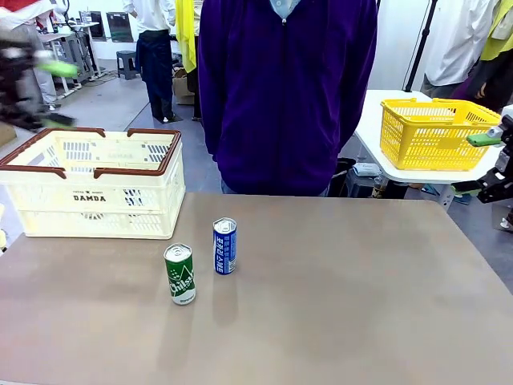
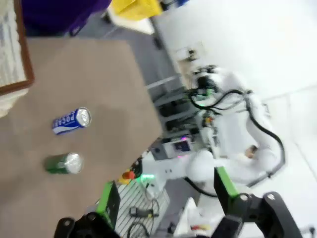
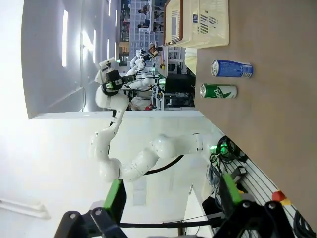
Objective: Place the drinks into the Shopping basket.
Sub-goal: Pick up one drink and place it into the Shopping basket.
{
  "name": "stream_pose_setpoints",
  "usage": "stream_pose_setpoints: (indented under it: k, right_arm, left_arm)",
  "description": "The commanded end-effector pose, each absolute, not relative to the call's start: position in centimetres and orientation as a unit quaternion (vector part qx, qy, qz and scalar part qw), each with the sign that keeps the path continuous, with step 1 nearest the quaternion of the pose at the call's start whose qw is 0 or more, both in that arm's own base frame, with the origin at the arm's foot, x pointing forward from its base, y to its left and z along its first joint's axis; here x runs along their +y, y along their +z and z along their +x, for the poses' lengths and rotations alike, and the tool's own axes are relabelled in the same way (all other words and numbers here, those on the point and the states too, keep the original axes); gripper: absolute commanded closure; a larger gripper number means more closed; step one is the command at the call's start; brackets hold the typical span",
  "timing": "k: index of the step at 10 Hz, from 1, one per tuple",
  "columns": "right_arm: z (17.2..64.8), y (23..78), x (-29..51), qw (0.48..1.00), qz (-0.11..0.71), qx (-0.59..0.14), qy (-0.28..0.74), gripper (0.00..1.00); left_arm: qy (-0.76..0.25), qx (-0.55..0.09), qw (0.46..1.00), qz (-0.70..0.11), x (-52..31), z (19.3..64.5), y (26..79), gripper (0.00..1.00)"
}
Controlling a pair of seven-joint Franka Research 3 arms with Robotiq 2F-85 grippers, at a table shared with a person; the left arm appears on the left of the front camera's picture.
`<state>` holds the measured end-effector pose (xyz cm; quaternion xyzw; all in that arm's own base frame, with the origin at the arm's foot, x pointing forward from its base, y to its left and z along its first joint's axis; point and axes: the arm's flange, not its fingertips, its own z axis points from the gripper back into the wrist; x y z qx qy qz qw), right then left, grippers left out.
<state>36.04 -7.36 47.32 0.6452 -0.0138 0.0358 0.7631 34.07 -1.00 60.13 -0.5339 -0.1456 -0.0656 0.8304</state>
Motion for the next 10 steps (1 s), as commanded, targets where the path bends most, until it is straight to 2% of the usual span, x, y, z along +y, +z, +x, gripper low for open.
stream_pose_setpoints:
  k: [1,2,3,5,7,8,10]
  right_arm:
    - [36.0,47.7,-7.6,0.768,0.640,-0.004,0.035,0.00]
    - [36.0,47.7,-7.6,0.768,0.640,-0.004,0.035,0.00]
    - [36.0,47.7,-7.6,0.768,0.640,-0.004,0.035,0.00]
    - [36.0,47.7,-7.6,0.768,0.640,-0.004,0.035,0.00]
    - [36.0,47.7,-7.6,0.768,0.640,-0.004,0.035,0.00]
    - [36.0,47.7,-7.6,0.768,0.640,-0.004,0.035,0.00]
    - [36.0,47.7,-7.6,0.768,0.640,-0.004,0.035,0.00]
  left_arm:
    - [-0.057,-0.068,0.898,-0.431,-10.5,36.0,59.5,0.00]
    - [-0.082,-0.032,0.920,-0.382,-14.4,36.5,57.8,0.00]
    - [-0.115,0.006,0.921,-0.373,-18.2,36.7,56.3,0.00]
    - [-0.133,-0.046,0.957,-0.253,-25.4,37.4,53.1,0.00]
    - [-0.193,-0.043,0.949,-0.245,-29.1,37.3,52.3,0.00]
    - [-0.155,-0.029,0.948,-0.276,-27.2,35.8,51.5,0.00]
    - [-0.155,-0.029,0.948,-0.276,-27.2,35.8,51.5,0.00]
